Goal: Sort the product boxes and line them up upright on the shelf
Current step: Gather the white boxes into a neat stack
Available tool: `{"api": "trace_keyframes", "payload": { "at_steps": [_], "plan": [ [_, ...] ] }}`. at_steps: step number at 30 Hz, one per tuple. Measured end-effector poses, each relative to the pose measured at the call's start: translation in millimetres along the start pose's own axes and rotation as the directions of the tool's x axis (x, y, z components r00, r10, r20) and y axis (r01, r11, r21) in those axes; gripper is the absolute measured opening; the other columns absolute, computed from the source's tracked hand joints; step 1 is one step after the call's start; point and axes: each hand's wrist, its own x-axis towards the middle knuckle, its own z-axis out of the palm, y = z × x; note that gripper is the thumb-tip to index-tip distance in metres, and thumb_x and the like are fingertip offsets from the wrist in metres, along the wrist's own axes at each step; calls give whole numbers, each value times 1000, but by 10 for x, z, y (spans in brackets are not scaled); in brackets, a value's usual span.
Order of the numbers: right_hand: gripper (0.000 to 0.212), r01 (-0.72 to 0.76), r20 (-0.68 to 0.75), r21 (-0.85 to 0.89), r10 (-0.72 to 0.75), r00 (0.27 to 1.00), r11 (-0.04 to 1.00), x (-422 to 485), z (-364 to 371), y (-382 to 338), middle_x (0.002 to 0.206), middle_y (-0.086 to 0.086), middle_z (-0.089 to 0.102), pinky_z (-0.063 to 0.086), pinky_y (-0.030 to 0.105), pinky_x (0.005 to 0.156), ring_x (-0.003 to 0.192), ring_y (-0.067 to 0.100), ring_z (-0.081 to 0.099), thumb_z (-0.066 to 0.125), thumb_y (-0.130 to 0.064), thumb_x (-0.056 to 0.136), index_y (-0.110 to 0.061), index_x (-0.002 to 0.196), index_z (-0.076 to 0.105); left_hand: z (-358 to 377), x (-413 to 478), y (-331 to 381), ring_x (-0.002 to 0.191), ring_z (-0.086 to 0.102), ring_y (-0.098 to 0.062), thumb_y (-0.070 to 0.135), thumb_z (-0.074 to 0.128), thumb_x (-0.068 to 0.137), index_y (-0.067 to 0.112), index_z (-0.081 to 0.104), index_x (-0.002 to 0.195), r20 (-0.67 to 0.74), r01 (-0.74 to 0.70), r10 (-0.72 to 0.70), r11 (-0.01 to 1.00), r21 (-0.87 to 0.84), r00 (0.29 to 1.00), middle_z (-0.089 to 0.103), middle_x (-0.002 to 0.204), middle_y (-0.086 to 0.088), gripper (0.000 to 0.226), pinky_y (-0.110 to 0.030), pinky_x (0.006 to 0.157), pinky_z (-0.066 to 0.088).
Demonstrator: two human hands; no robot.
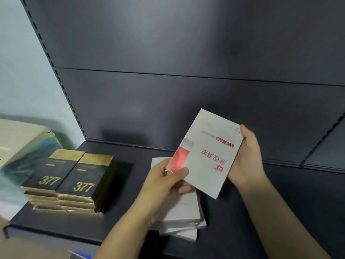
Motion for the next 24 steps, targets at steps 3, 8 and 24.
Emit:
{"api": "trace_keyframes", "payload": {
  "at_steps": [3, 8, 24],
  "plan": [
    [30, -7, 58, -33, 9, 998, 999, 27, -68, 42, 99, 6, 72, 48, 40, 80, 94, 25, 67, 44, -30, 96, -16, 96, 70, -168, -2, 93, 81, 69, -31, 13, 61, 90, 5, 66, 103, -235, -102, 109, 994, 40, 966, 75, 94, -15, 16, -31, 68, 59],
    [29, -121, 146, -354, 183, 972, 927, -93, -185, 196, 101, 20, 64, 51, 40, 72, 91, 35, 55, 44, -22, 97, -8, 110, 66, -490, 97, 392, 69, 62, -21, 23, 76, 79, 19, 68, 81, -450, -172, 263, 957, 233, 853, 70, 84, -11, 9, -35, 63, 49],
    [60, -123, -67, -888, 141, 988, 443, -285, -74, 783, 141, -5, 39, 39, 43, 108, 130, 15, 43, 62, -46, 85, -26, 137, 40, -689, 139, -308, 109, 64, -28, 31, 49, 98, 16, 64, 102, -356, 272, -166, 922, 275, 920, 68, 120, -9, 22, -30, 83, 48]
  ]
}}
